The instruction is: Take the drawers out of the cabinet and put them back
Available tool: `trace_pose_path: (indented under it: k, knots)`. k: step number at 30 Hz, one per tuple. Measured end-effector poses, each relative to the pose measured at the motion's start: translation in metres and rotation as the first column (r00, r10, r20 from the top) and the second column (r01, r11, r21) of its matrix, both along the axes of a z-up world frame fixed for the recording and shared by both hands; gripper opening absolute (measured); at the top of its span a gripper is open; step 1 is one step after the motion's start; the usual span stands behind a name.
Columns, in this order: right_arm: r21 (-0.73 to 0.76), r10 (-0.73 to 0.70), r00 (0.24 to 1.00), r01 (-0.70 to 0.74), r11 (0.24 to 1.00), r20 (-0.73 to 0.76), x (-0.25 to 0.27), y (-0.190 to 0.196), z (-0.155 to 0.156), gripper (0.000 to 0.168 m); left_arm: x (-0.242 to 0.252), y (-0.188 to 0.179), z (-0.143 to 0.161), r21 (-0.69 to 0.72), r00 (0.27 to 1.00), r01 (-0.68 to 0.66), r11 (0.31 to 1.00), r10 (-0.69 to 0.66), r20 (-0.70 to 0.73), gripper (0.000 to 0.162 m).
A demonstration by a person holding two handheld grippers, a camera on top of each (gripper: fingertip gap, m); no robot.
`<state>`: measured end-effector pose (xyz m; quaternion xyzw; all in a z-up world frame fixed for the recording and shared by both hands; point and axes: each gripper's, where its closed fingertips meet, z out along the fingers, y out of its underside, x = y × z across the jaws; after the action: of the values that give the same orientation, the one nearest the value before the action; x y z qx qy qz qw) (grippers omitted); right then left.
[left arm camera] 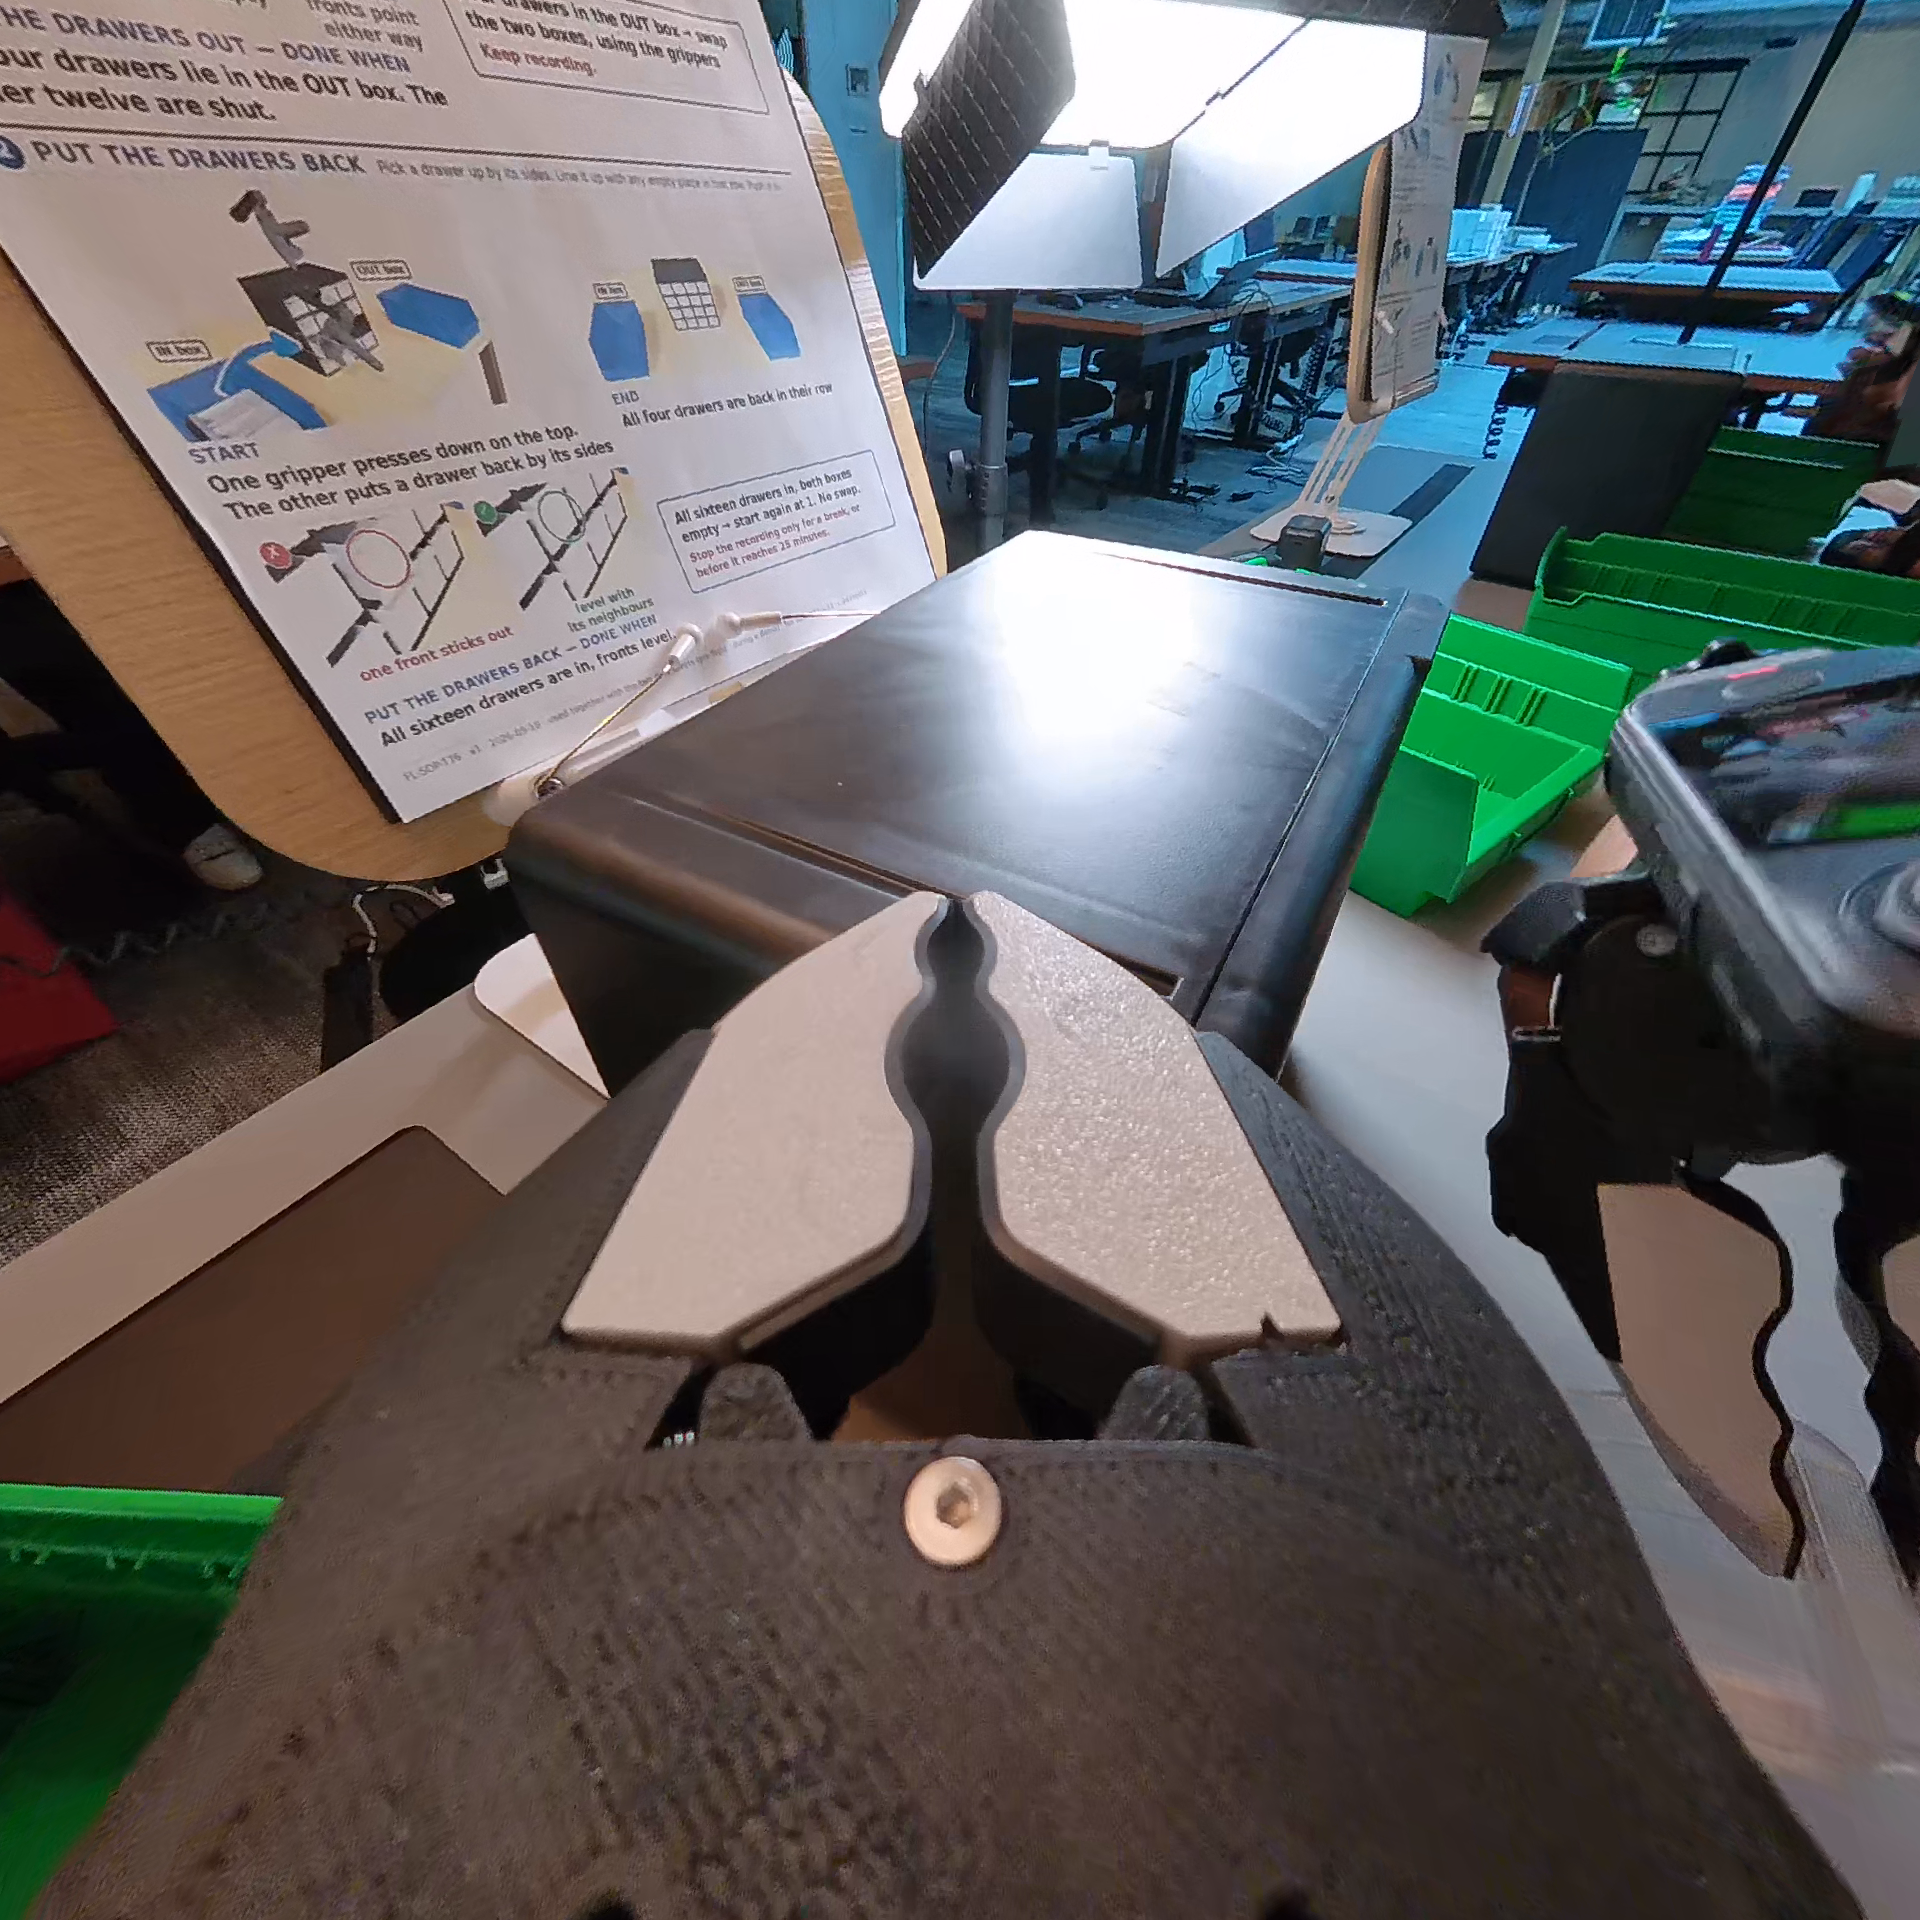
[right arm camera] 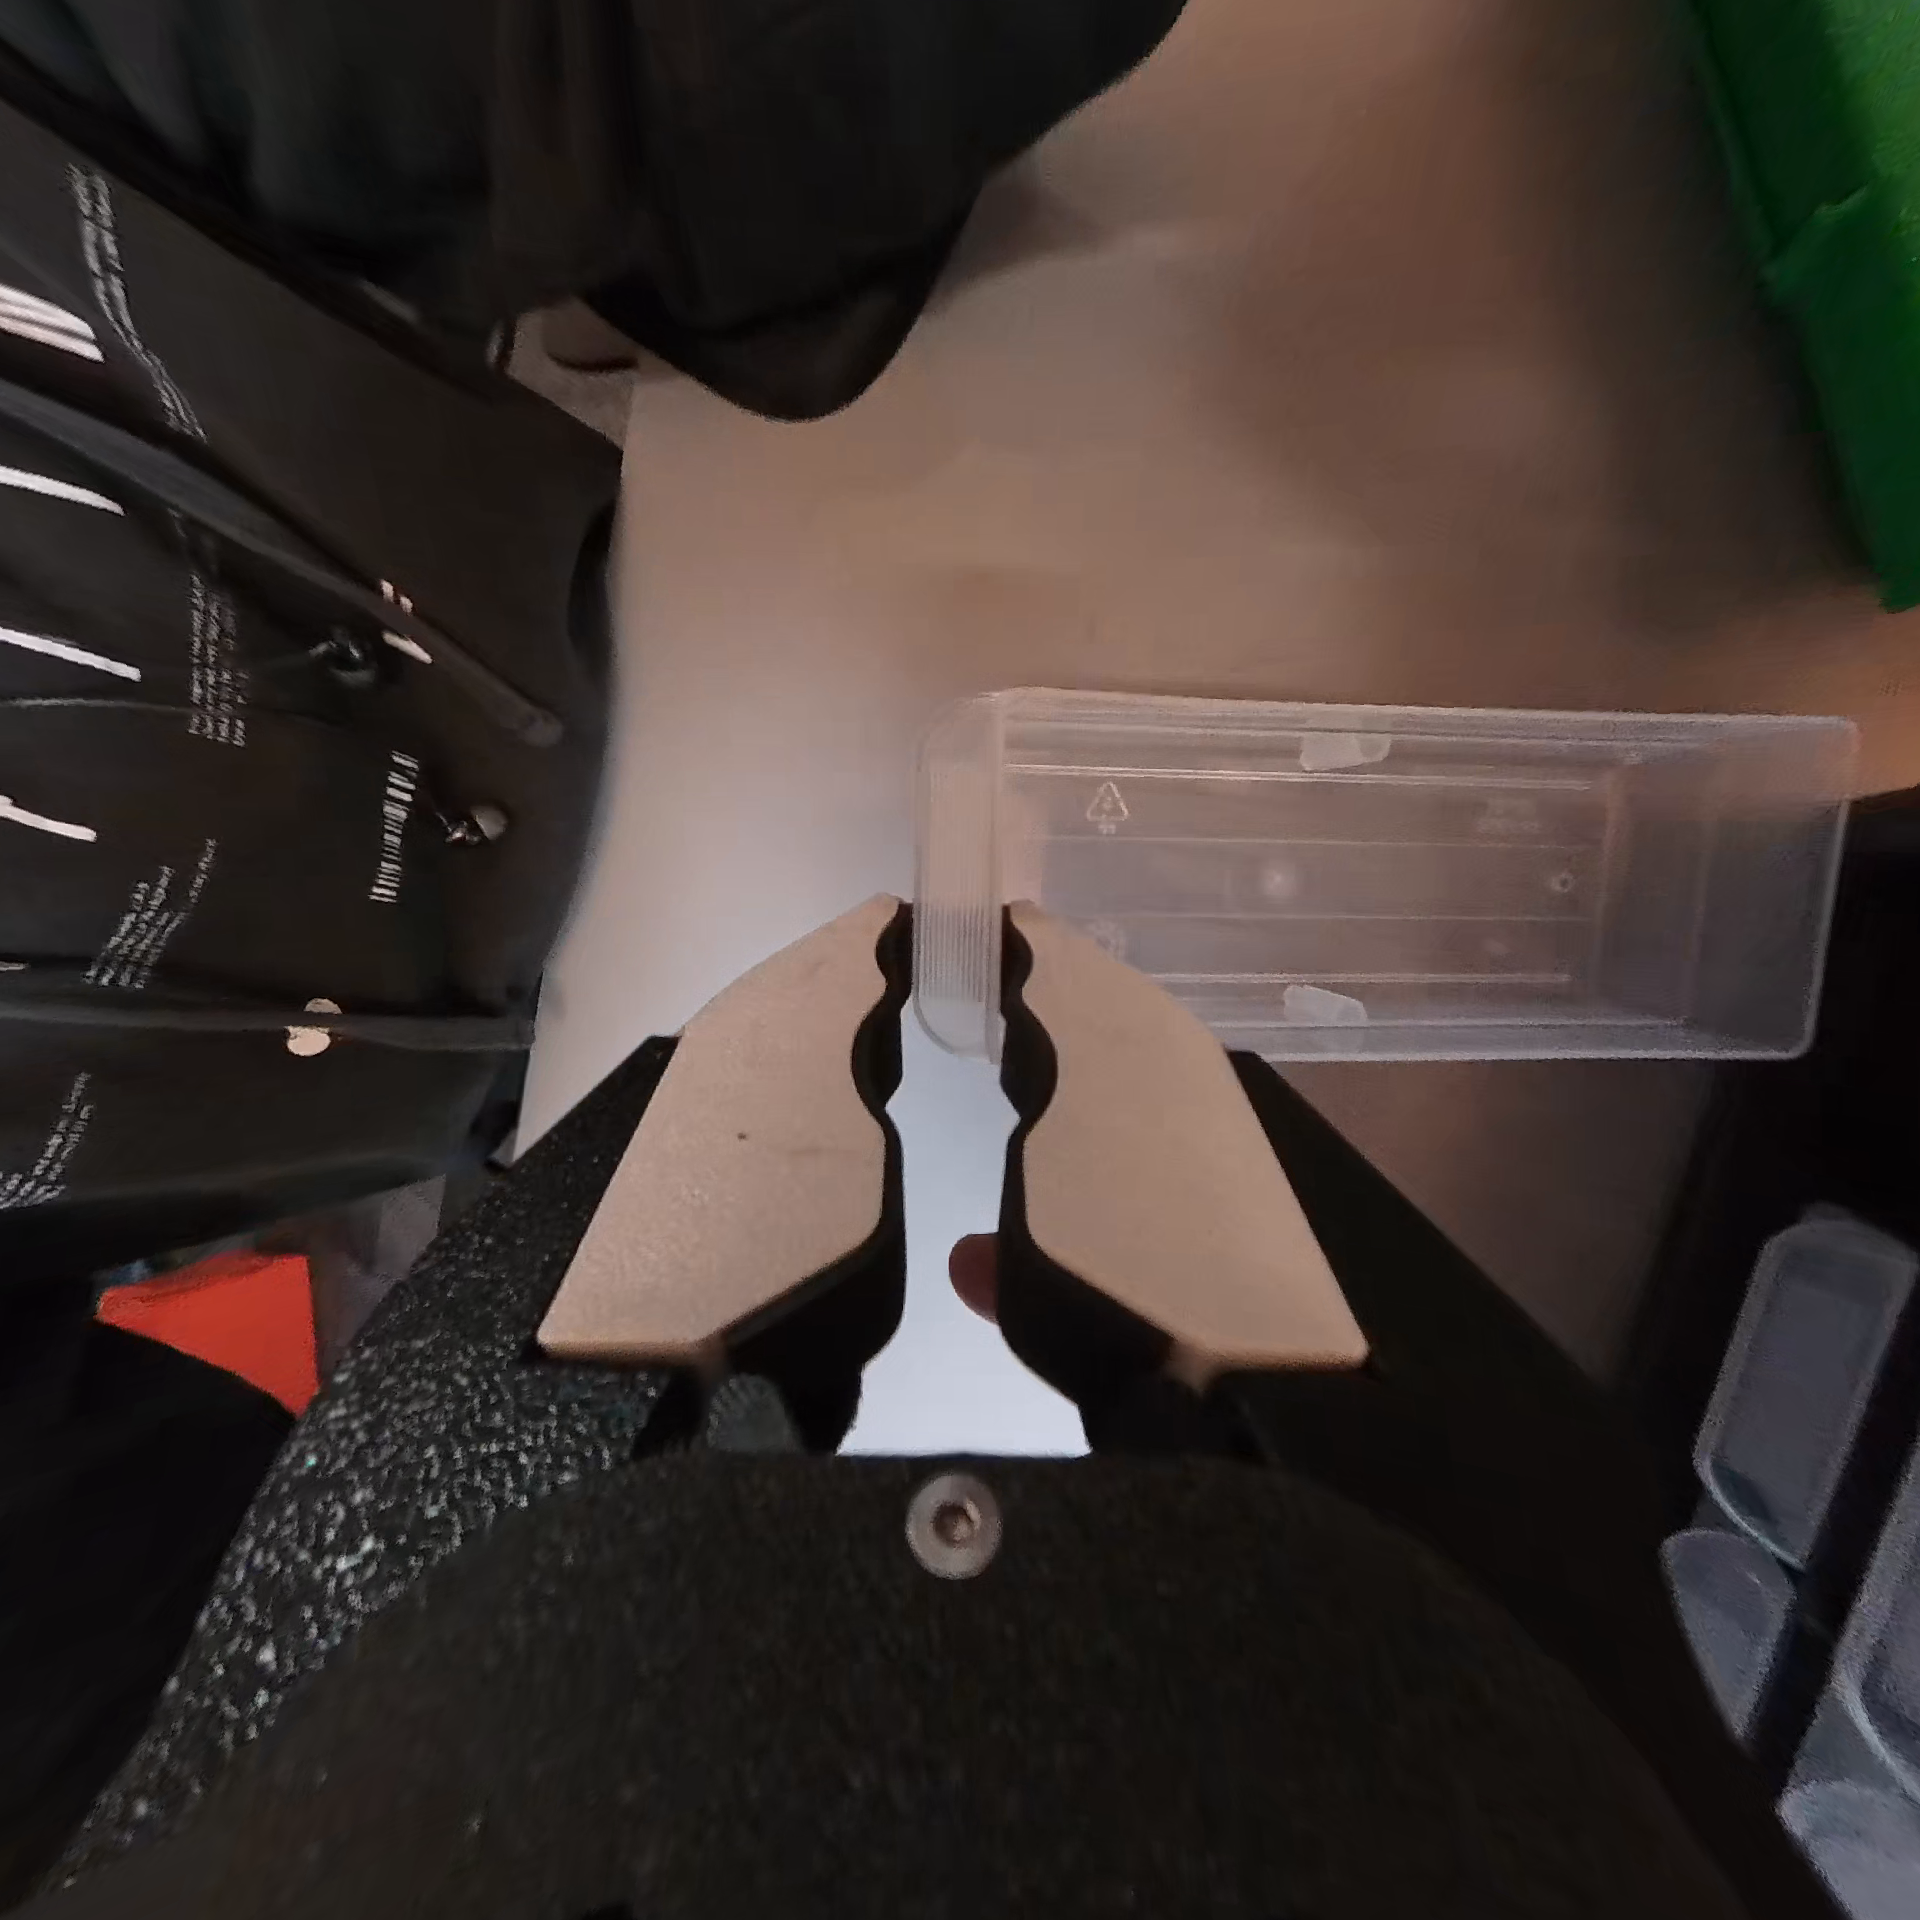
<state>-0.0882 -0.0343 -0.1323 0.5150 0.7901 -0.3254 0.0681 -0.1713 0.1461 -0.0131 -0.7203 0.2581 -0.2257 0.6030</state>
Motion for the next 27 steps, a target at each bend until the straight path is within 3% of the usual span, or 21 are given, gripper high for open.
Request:
trace_pose_path:
  k: [1, 7, 11, 14, 17, 20, 22, 27]
  knots:
    - [-0.005, -0.015, 0.999, 0.015, 1.0, -0.031, -0.001, 0.0, 0.003, 0.014, 0.0, 0.0, 0.0, -0.001, 1.0, 0.004, 1.0, -0.004, 0.004, 0.0]
    - [0.042, -0.092, 0.955, 0.108, 0.993, -0.282, 0.032, -0.038, 0.007, 0.014, 0.0, 0.0, 0.0, 0.001, 1.0, 0.006, 1.0, -0.006, 0.012, 0.0]
    - [0.131, -0.232, 0.886, 0.306, 0.943, -0.401, 0.074, -0.046, 0.016, 0.014, 0.0, 0.0, 0.0, -0.002, 0.999, 0.012, 1.0, -0.012, 0.032, 0.0]
    - [0.17, -0.361, 0.816, 0.476, 0.863, -0.452, 0.115, -0.032, 0.039, 0.014, 0.0, -0.001, 0.0, -0.001, 0.999, 0.012, 1.0, -0.012, 0.038, 0.0]
    - [0.255, -0.499, 0.714, 0.666, 0.701, -0.492, 0.157, 0.011, 0.067, 0.014, 0.0, -0.001, 0.0, -0.002, 0.999, 0.014, 1.0, -0.013, 0.045, 0.0]
    - [0.305, -0.637, 0.556, 0.829, 0.468, -0.534, 0.193, 0.078, 0.093, 0.014, 0.0, -0.001, 0.001, 0.0, 0.999, 0.011, 1.0, -0.011, 0.046, 0.0]
    - [0.302, -0.74, 0.412, 0.908, 0.29, -0.532, 0.218, 0.135, 0.098, 0.014, 0.0, -0.001, 0.0, 0.003, 0.999, 0.007, 1.0, -0.007, 0.041, 0.0]
    - [0.342, -0.897, 0.111, 0.939, -0.047, -0.427, 0.277, 0.276, 0.046, 0.014, 0.0, -0.001, 0.0, 0.009, 0.999, 0.001, 1.0, -0.001, 0.034, 0.0]
